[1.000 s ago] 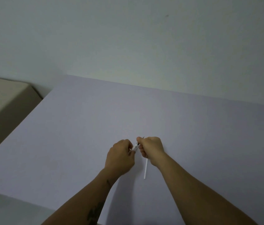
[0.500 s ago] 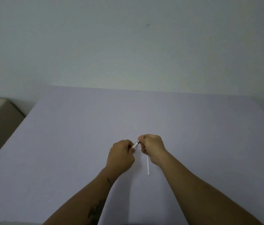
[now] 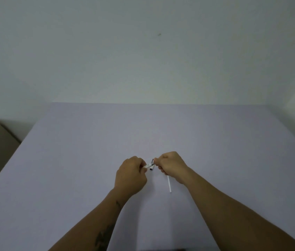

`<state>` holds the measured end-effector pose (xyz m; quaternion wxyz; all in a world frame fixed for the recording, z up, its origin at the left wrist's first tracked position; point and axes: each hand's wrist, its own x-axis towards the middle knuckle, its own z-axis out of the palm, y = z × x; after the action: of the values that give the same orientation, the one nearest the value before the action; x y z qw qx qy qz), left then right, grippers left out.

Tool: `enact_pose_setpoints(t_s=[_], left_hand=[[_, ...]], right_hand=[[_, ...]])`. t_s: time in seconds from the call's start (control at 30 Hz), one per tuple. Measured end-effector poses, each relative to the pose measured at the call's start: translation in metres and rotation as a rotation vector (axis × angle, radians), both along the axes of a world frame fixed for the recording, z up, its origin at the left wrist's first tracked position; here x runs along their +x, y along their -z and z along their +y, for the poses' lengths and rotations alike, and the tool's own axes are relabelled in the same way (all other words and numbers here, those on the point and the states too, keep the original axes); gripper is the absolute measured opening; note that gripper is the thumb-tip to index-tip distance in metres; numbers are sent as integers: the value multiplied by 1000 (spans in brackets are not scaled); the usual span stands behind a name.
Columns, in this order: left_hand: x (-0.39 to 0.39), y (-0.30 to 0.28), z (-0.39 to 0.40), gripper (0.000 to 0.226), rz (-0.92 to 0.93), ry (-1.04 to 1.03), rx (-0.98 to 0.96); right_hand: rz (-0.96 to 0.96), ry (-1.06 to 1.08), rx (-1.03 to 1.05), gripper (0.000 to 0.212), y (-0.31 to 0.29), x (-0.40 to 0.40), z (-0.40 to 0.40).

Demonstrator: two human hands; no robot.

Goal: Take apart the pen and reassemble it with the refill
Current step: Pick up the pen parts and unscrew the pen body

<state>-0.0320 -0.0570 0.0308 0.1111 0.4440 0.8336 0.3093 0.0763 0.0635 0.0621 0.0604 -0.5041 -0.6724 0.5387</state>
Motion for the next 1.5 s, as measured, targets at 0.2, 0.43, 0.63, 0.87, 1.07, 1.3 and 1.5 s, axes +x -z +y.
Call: enact_pose_setpoints(t_s=[0.2,0.43,0.63,0.87,1.07,1.3,1.5], left_hand=[[-5,-1,5,8,31,5,15],[-3,-2,5,8,81,56,25],[-7,-1,4,7,81,54,25],[-10,-2,4,6,102,84,37],[-9,-1,0,7,111,106,29],[-13,-3,-4,8,143,128,24],[-16,-3,-6,8,138,128,24]], right_hand=[[52,-48,-19,12,-4,0,7],[-61,-122,84,28,-7,-1,11],[15,-120,136,14,-1,-1,6],[16,-127,140,11,0,2,5],[11,-129,115,23,0,5,-1],[73,-113,28,10,1,6,-6],[54,-108,123,18,1,4,-10]])
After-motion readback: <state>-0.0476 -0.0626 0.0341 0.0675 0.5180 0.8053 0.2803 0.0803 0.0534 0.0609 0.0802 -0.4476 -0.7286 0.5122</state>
